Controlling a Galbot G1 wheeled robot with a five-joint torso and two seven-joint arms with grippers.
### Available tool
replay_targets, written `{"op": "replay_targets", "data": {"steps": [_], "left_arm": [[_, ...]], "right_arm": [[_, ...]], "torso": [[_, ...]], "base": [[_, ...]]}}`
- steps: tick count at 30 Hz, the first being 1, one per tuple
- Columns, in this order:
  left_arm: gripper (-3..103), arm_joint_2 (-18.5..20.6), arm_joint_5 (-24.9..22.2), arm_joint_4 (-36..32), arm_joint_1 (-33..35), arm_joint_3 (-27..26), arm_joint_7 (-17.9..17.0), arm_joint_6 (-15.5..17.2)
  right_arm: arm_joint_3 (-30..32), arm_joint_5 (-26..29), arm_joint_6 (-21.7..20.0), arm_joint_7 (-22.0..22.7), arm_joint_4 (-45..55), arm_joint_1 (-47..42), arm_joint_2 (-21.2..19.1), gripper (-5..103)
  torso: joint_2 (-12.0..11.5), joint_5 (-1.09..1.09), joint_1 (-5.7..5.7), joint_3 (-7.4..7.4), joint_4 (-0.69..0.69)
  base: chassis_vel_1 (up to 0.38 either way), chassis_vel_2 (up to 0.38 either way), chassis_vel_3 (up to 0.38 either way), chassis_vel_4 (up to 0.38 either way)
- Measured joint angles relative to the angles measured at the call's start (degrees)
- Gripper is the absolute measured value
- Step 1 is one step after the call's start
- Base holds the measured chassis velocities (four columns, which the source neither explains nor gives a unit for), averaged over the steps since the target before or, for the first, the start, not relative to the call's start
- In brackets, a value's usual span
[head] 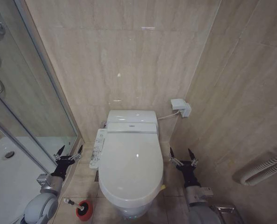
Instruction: Open the toilet lid, clean the toilet bowl with a toilet brush, close the toilet lid, and flush.
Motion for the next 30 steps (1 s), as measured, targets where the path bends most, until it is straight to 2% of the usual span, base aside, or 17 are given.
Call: {"op": "replay_targets", "data": {"steps": [9, 30], "left_arm": [[100, 0.0, 0.0, 0.0, 0.0, 0.0, 0.0, 0.0], [100, 0.0, 0.0, 0.0, 0.0, 0.0, 0.0, 0.0]], "right_arm": [[0.8, -0.5, 0.0, -0.1, -0.4, 1.5, 1.6, 100], [1.6, 0.1, 0.0, -0.4, -0.4, 2.5, 1.3, 100]], "torso": [[0.0, 0.0, 0.0, 0.0, 0.0], [0.0, 0.0, 0.0, 0.0, 0.0]], "base": [[0.0, 0.0, 0.0, 0.0], [0.0, 0.0, 0.0, 0.0]]}}
